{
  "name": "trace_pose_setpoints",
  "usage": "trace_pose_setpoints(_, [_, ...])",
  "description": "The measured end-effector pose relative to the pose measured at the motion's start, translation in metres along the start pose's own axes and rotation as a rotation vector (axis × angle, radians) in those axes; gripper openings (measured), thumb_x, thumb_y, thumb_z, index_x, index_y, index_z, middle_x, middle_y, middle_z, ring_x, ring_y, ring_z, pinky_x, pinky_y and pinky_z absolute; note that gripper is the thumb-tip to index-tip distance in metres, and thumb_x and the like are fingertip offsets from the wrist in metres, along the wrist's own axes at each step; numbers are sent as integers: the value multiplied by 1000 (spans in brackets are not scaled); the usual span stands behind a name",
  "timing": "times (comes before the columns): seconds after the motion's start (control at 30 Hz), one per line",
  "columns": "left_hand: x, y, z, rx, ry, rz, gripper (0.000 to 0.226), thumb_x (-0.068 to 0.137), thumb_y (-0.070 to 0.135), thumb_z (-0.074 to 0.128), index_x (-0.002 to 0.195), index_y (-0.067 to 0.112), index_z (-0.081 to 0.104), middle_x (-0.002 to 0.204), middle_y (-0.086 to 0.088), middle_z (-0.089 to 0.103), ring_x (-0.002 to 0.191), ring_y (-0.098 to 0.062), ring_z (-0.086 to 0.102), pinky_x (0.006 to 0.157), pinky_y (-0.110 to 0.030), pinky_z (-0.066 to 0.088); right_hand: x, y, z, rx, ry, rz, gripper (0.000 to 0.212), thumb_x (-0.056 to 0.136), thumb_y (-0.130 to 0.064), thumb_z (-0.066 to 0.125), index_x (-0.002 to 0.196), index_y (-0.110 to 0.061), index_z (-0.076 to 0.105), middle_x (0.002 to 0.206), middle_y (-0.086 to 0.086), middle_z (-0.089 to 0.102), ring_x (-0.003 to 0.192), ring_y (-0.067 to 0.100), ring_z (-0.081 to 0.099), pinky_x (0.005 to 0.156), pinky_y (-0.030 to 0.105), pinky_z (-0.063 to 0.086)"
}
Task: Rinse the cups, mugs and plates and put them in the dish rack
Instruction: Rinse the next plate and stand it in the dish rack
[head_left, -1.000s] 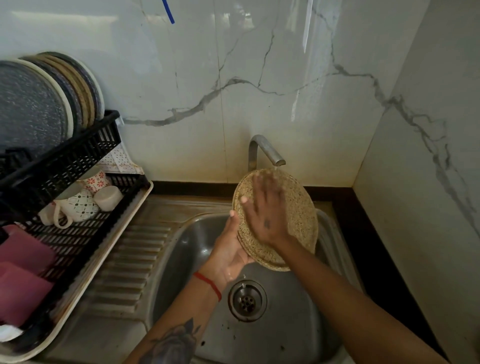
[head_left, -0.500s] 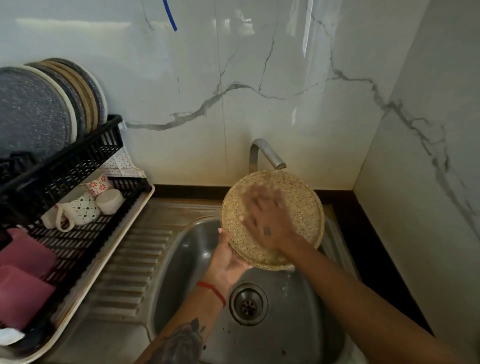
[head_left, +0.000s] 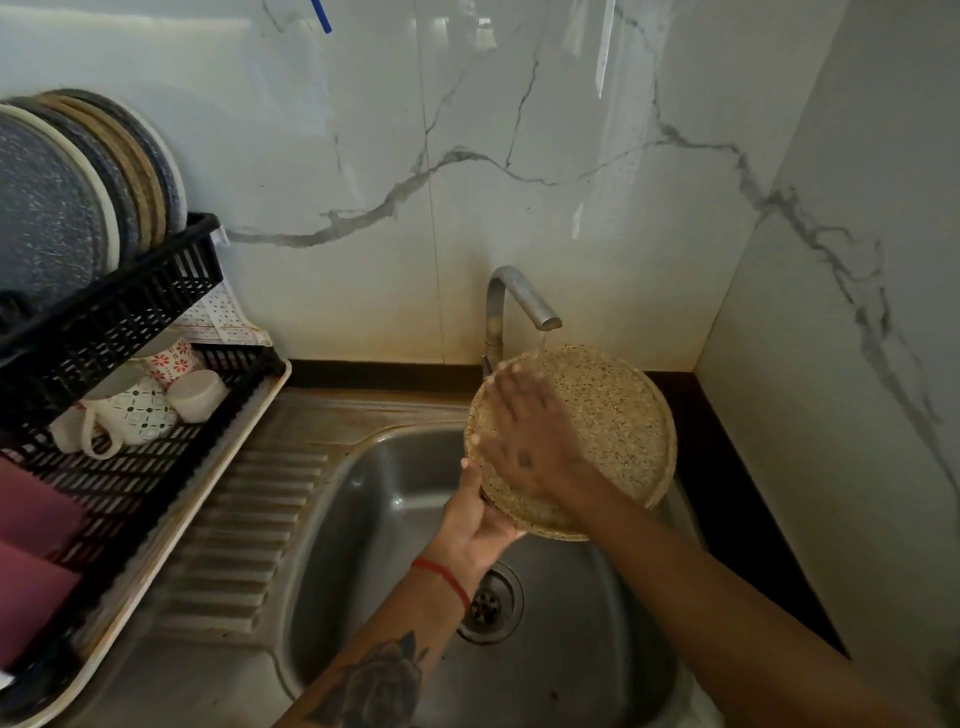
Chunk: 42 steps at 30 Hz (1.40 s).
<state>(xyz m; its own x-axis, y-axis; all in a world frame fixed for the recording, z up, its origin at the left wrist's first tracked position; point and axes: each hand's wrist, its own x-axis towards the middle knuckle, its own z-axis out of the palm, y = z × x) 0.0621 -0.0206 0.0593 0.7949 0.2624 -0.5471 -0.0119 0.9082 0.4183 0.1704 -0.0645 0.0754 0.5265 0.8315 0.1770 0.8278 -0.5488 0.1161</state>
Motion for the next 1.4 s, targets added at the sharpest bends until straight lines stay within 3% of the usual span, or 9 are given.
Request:
trace_pose_setpoints(0.23, [0,33,-23,28,45,150,54,98,52,33,131,14,50,131,-20,56,106,-34,60,75,-55,47,-39,15,30,31,-20,-535,51,100,-47,8,150,-38,1,160,-4,-9,145,24,-19,115,46,-16])
trace_pose_setpoints(0.37, [-7,40,-29,73,96,239,52,98,49,35,138,18,43,137,-16,52,114,-34,55,72,-50,49,-56,62,52,124,-43,-199,63,90,-66,-5,147,-41,-11,156,-4,-23,144,22,-24,115,53,-12])
trace_pose_setpoints(0.47, [-11,29,-21,127,101,267,46,99,45,35,140,23,40,138,-12,51,119,-31,52,74,-48,50,-40,69,53,216,-10,174,76,83,-72,-11,146,-31,-20,156,-4,-25,142,23,-29,110,47,-26])
trace_pose_setpoints(0.6, [-16,15,-5,259,21,305,36,100,46,33,130,32,46,131,-4,57,112,-23,58,84,-45,50,0,40,31,386,103,356,78,86,-71,-3,148,-25,-16,157,5,-20,142,21,-28,109,40,-29])
trace_pose_setpoints(0.87, [-18,30,-5,359,22,353,35,100,45,35,131,34,47,134,-3,57,120,-22,57,100,-46,44,-20,-31,25,363,209,-122,56,98,-50,-1,151,-33,-5,159,-4,-16,145,24,-19,113,56,-13])
trace_pose_setpoints(0.97, [-18,45,-11,344,74,392,36,99,46,37,130,31,48,133,-1,54,122,-21,54,88,-35,49,-59,-29,56,229,195,-355,56,103,-47,11,154,-25,3,161,-4,-4,148,26,-6,114,56,-6])
trace_pose_setpoints(1.07, [-18,54,-17,404,73,435,39,99,46,36,128,24,51,128,-10,61,110,-25,62,83,-44,54,-90,12,79,128,171,-514,58,101,-44,29,153,-23,13,160,-4,11,148,26,8,113,57,5])
trace_pose_setpoints(1.2, [-15,61,-29,482,97,431,46,99,47,34,136,21,46,128,-8,60,112,-27,59,91,-53,50,-107,79,77,-53,88,-380,64,91,-38,39,150,-23,18,155,2,27,142,32,26,108,63,18])
trace_pose_setpoints(1.4, [3,45,-54,428,171,254,42,100,48,32,131,25,50,136,-9,53,127,-31,48,105,-53,40,-90,93,25,108,201,-183,62,90,-46,43,142,-12,42,148,10,39,139,37,27,107,64,26])
